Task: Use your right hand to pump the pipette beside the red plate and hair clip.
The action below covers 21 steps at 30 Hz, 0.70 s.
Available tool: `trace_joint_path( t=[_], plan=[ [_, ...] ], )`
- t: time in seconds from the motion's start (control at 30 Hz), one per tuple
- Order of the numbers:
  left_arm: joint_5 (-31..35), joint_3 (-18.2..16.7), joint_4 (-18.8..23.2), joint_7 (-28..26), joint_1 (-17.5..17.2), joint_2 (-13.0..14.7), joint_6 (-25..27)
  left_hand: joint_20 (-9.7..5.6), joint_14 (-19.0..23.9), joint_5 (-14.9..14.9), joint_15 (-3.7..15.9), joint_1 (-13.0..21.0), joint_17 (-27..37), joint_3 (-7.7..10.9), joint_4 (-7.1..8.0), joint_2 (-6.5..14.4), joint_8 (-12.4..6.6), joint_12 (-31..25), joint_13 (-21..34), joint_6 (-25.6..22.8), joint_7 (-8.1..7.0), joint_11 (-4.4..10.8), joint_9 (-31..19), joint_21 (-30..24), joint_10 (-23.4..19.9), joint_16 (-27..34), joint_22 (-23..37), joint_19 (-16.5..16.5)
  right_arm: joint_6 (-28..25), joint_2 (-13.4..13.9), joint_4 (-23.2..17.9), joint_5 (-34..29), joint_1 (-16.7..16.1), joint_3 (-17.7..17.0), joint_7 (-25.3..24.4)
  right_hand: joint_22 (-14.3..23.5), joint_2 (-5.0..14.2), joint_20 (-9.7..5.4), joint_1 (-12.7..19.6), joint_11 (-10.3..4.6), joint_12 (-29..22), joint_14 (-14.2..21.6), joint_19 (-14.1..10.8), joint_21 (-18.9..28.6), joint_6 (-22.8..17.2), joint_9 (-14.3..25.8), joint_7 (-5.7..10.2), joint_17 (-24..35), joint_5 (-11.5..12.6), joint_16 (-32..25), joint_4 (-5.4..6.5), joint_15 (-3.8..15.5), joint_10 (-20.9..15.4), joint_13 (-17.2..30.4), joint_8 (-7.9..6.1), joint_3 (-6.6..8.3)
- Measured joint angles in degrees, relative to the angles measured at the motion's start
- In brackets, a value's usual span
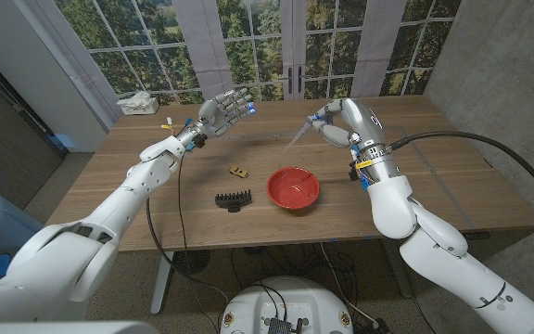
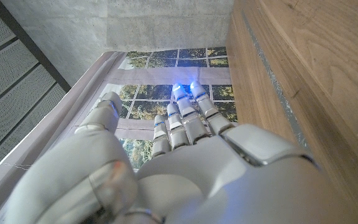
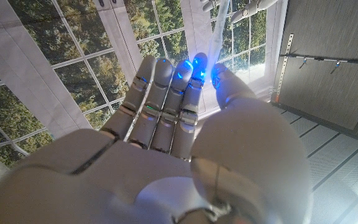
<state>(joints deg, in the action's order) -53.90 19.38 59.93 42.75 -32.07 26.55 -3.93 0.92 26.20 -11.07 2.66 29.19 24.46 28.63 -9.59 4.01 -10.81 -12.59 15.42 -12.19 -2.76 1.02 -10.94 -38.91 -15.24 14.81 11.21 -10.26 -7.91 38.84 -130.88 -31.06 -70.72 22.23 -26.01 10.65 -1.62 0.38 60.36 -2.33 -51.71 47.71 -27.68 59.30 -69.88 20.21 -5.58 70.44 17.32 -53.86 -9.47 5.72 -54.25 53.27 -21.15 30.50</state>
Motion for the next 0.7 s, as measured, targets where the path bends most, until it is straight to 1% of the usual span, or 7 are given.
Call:
trace_joint_path(
  t=[0.1,0.17,0.23,0.37,0.47,0.53,0.7],
  plan=[
    [-0.05,-0.02,0.02,0.00,-0.01,0.04,0.02,0.00,0.00,0.00,0.00,0.00,0.00,0.00,0.00,0.00,0.00,0.00,0.00,0.00,0.00,0.00,0.00,0.00,0.00,0.00,0.00,0.00,-0.15,0.16,-0.11,0.04,0.15,0.06,0.40,0.00,-0.81,0.26,-0.79,0.41,-0.66,-0.05,-0.13,0.11,-0.01,2.32,-0.78,0.12,2.90,-0.63,0.17,0.00,0.41,2.01,-1.27,0.76],
    [-0.07,-0.03,0.02,0.00,-0.01,0.06,0.03,0.00,0.00,0.00,0.00,0.00,0.00,0.00,0.00,0.00,0.00,0.00,0.00,0.00,0.00,0.00,0.00,0.00,0.00,0.00,0.00,0.00,-0.26,0.24,-0.17,0.09,0.22,0.11,0.63,0.00,-0.80,0.46,-0.78,0.61,-0.97,-0.97,0.07,0.51,0.33,3.72,-1.12,0.27,4.52,-1.40,0.24,-0.28,0.62,3.04,-2.12,0.85],
    [-0.08,-0.05,0.02,0.01,-0.01,0.07,0.03,0.00,0.00,0.28,0.00,0.00,0.00,0.00,0.00,0.00,0.00,0.00,0.00,0.00,0.00,0.00,0.00,0.00,0.00,0.00,0.00,0.00,-0.46,0.31,-0.21,0.14,0.27,0.15,0.94,0.00,-2.03,0.56,-0.40,0.62,-1.10,-1.49,0.17,0.56,0.40,4.95,-1.19,0.28,6.02,-2.03,0.56,-0.20,0.62,3.83,-2.83,1.19],
    [-0.10,-0.06,-0.02,0.17,0.01,0.09,0.05,0.00,0.00,0.28,0.00,0.00,0.00,0.00,0.00,0.00,0.00,0.00,0.00,0.00,0.00,0.00,0.00,0.00,0.00,0.00,0.00,0.00,-0.88,0.52,-0.40,0.16,0.48,0.27,1.50,0.01,-2.52,0.56,-0.89,0.93,-1.10,-2.31,0.17,0.80,1.11,7.75,-1.90,0.49,8.79,-3.40,0.63,-0.61,0.93,4.82,-4.49,1.87],
    [-0.11,-0.08,-0.13,0.27,0.09,0.10,0.06,0.00,0.00,0.28,0.00,0.00,0.00,0.00,0.00,0.00,0.00,0.00,0.00,0.00,0.00,0.00,0.00,0.00,0.00,0.00,0.00,0.00,-1.09,0.58,-0.45,0.16,0.65,0.44,1.65,0.01,-2.81,0.56,-1.20,0.92,-1.27,-2.71,0.17,0.89,1.25,9.36,-2.04,0.53,10.32,-4.40,0.72,-0.59,0.93,5.66,-5.43,1.97],
    [-0.13,-0.09,-0.16,0.30,0.12,0.11,0.05,0.00,0.00,0.28,0.00,0.00,0.00,0.00,0.00,0.00,0.00,0.00,0.01,0.00,0.00,0.00,0.00,0.00,0.00,0.00,0.00,0.00,-1.30,0.64,-0.49,0.11,0.74,0.51,1.83,0.01,-2.59,0.78,-1.42,0.93,-1.49,-3.32,0.40,0.89,1.54,10.24,-2.32,0.53,11.05,-4.67,0.79,-0.82,0.93,6.31,-5.60,2.35],
    [-0.16,-0.11,-0.20,0.35,0.15,0.18,0.07,0.00,0.00,0.28,0.00,-0.23,0.00,0.00,0.00,0.23,0.00,0.00,0.01,0.00,0.00,0.00,0.00,0.00,0.00,0.00,0.00,0.00,-1.85,0.80,-0.71,-0.23,1.02,0.75,2.20,-0.08,-2.52,1.07,-1.49,1.24,-1.54,-4.13,0.27,1.11,2.48,12.70,-2.39,0.52,13.10,-6.50,0.94,-1.02,1.24,6.84,-7.31,2.82]
  ],
)
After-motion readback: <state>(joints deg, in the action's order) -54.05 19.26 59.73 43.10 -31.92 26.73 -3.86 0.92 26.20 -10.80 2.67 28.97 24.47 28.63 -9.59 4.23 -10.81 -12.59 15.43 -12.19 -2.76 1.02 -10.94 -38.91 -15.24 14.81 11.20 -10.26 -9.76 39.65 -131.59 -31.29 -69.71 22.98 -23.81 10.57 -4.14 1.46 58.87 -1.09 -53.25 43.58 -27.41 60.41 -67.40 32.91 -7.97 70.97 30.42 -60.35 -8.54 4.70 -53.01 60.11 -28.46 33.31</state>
